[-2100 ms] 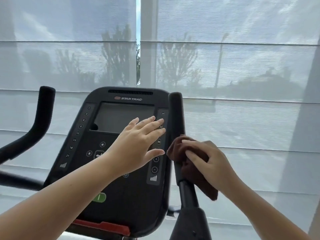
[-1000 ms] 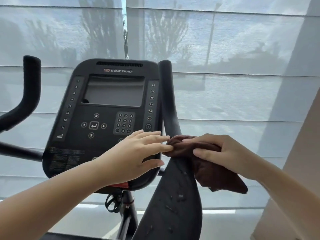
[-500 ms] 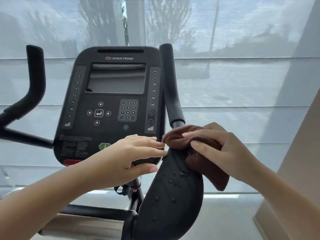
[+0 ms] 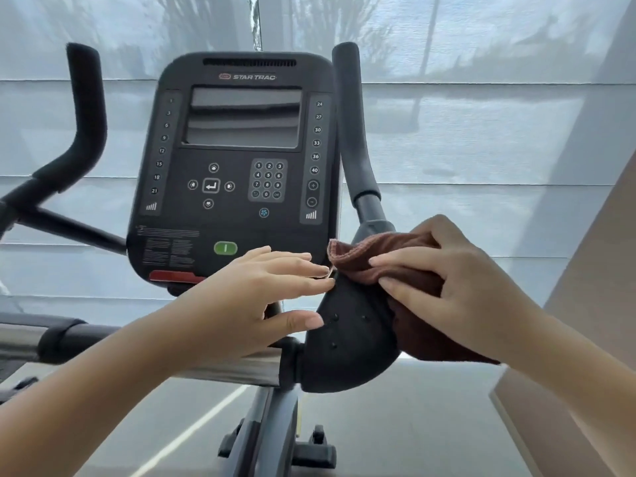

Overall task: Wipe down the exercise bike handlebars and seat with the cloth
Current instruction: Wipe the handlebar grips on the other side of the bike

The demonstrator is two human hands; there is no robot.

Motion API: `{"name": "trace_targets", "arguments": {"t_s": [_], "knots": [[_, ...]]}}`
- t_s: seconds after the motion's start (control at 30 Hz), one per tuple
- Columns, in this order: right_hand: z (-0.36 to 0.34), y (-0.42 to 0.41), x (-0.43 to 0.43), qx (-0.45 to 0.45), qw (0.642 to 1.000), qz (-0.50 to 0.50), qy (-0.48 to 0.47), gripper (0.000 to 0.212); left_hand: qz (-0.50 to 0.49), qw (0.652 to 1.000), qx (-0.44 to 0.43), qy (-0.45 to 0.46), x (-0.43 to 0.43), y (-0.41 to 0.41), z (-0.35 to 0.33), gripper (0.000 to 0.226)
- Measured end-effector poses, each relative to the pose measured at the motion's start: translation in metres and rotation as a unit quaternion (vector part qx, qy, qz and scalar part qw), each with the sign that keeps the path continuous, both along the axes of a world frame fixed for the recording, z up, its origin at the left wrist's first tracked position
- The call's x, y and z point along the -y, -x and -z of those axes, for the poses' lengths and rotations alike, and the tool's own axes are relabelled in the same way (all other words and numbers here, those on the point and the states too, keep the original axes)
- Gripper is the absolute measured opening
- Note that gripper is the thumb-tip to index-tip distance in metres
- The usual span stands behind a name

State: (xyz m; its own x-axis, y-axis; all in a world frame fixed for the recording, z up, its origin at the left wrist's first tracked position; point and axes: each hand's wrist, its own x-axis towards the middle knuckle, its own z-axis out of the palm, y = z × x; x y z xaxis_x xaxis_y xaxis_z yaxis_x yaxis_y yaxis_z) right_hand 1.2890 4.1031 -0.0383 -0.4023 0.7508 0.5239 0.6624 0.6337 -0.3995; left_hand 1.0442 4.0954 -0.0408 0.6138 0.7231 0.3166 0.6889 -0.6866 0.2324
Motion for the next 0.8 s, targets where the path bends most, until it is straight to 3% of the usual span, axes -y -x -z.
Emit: {"name": "trace_targets", "arguments": {"t_s": [0.2, 0.4, 0.6, 0.8], "knots": [[-0.023, 0.029, -0.035, 0.034, 0.997, 0.068, -0.033, 0.024, -0.036, 0.998, 0.006, -0.048, 0.024, 0.001, 0.012, 0.071], [0.011, 0.004, 0.021, 0.021, 0.998, -0.032, -0.058, 0.023, -0.084, 0.994, 0.006, -0.065, 0.046, -0.005, 0.021, 0.066], [-0.019, 0.030, -0.024, 0.069, 0.994, 0.046, -0.075, 0.023, -0.152, 0.980, -0.021, -0.130, 0.065, -0.017, 0.026, 0.059], [0.018, 0.012, 0.028, 0.009, 0.993, -0.027, -0.115, 0.022, -0.177, 0.975, 0.022, -0.130, 0.071, -0.025, 0.037, 0.057]]}}
